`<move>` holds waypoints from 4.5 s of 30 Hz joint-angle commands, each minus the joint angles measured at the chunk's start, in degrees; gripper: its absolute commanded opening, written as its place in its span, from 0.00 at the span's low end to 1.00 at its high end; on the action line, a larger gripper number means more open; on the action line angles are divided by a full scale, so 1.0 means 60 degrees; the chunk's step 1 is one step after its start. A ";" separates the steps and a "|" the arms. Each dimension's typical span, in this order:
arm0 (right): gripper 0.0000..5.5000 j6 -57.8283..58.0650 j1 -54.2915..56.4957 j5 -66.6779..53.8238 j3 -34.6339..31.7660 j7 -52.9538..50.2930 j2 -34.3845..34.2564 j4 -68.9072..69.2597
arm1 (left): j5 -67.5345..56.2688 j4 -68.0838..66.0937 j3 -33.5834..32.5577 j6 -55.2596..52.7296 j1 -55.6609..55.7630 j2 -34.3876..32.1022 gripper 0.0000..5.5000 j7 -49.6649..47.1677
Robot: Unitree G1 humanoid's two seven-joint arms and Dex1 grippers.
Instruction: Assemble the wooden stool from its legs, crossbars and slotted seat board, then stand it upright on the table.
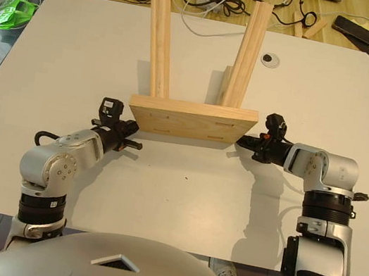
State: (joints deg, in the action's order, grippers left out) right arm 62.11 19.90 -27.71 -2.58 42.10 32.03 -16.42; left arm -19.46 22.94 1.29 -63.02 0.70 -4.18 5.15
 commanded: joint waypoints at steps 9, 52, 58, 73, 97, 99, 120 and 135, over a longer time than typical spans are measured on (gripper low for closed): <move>0.00 0.0359 -0.0482 -0.0508 -0.0018 0.0505 -0.0020 0.1136 | -0.1275 0.0513 -0.0472 -0.0351 0.0085 0.0306 0.00 0.0955; 0.00 0.2140 -0.0799 -0.3785 -0.2645 0.0462 -0.1059 0.5175 | -0.6170 0.1930 -0.3107 -0.1465 0.1059 -0.0017 0.00 0.1245; 0.00 0.2530 -0.0468 -0.4217 -0.3113 0.0214 -0.1417 0.5353 | -0.6407 0.1903 -0.3096 -0.1341 0.1062 -0.0195 0.00 0.1112; 0.00 0.2938 -0.0048 -0.4943 -0.3605 -0.0257 -0.1868 0.5577 | -0.7706 0.1844 -0.3448 -0.0774 0.1573 -0.0469 0.00 0.0805; 0.00 0.3038 0.0373 -0.7249 -0.4187 -0.1753 -0.2128 0.5408 | -1.0170 0.1630 -0.2588 0.0883 0.1565 -0.1729 0.00 -0.0822; 0.00 0.2988 0.0362 -0.7403 -0.4181 -0.1874 -0.2100 0.5374 | -1.0229 0.1611 -0.2517 0.1000 0.1539 -0.1832 0.00 -0.0881; 0.08 0.0195 -0.0956 -0.5096 -0.2898 -0.1667 -0.1050 0.4299 | -0.7136 0.0555 -0.1951 0.2952 0.0618 -0.2671 0.07 -0.1020; 0.17 -0.6489 -0.0440 0.1469 -0.0617 -0.5166 -0.2342 0.1746 | -0.0488 -0.2637 -0.0455 0.7409 0.1373 -0.1210 0.23 -0.1243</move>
State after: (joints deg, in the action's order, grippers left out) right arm 31.71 17.04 -27.44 -10.33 14.53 18.40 -3.70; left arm -27.66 10.62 -4.65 -22.09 5.41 -11.27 -4.10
